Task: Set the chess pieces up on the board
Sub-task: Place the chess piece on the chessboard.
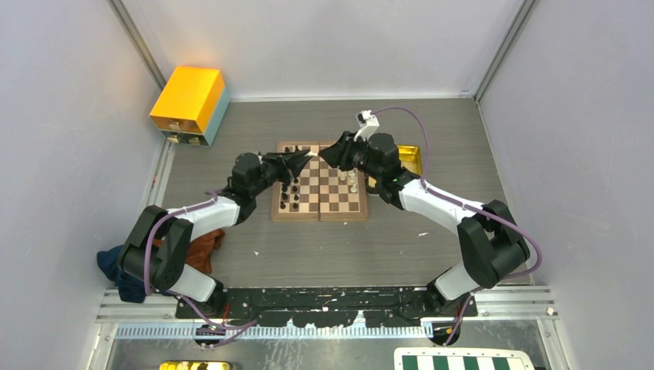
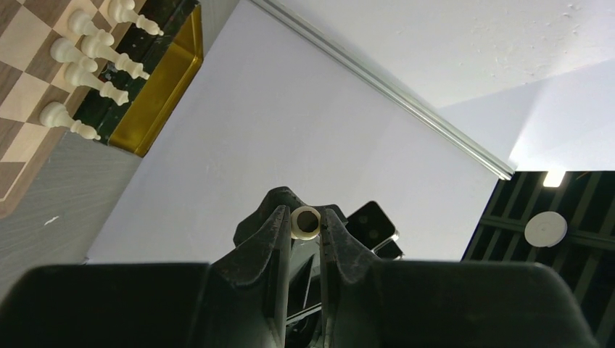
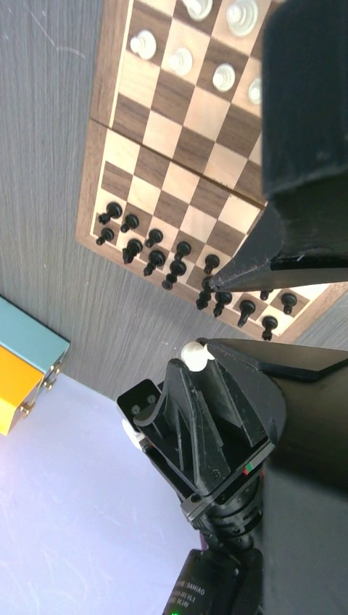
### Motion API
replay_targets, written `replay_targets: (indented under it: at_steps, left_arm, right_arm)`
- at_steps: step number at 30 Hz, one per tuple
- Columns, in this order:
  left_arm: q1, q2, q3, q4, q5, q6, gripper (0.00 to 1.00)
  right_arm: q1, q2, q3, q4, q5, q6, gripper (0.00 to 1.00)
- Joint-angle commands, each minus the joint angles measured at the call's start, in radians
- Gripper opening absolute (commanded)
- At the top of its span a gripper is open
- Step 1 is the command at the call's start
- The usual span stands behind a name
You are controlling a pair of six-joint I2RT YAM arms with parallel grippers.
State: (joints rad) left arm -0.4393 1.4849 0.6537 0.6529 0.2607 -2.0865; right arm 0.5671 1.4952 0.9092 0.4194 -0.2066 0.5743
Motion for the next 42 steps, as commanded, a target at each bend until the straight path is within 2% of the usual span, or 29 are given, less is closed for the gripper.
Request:
replay_targets:
  at_steps: [1, 15, 23, 42]
  left_arm:
    - [-0.006, -0.025, 0.004, 0.071, -0.009, -0.076, 0.0]
    - [-0.006, 0.018, 0.023, 0.097, -0.002, -0.08, 0.0]
    - [-0.006, 0.032, 0.026, 0.106, 0.002, -0.081, 0.0]
    - [-0.015, 0.072, 0.052, 0.139, 0.017, -0.083, 0.0]
  right_arm:
    - [0.001, 0.018, 0.036, 0.126, -0.052, 0.07, 0.35]
    - [-0.001, 0.041, 0.056, 0.141, -0.11, 0.106, 0.34]
    - [-0.003, 0.057, 0.075, 0.143, -0.132, 0.113, 0.27]
    - [-0.022, 0.101, 0.076, 0.179, -0.165, 0.147, 0.22]
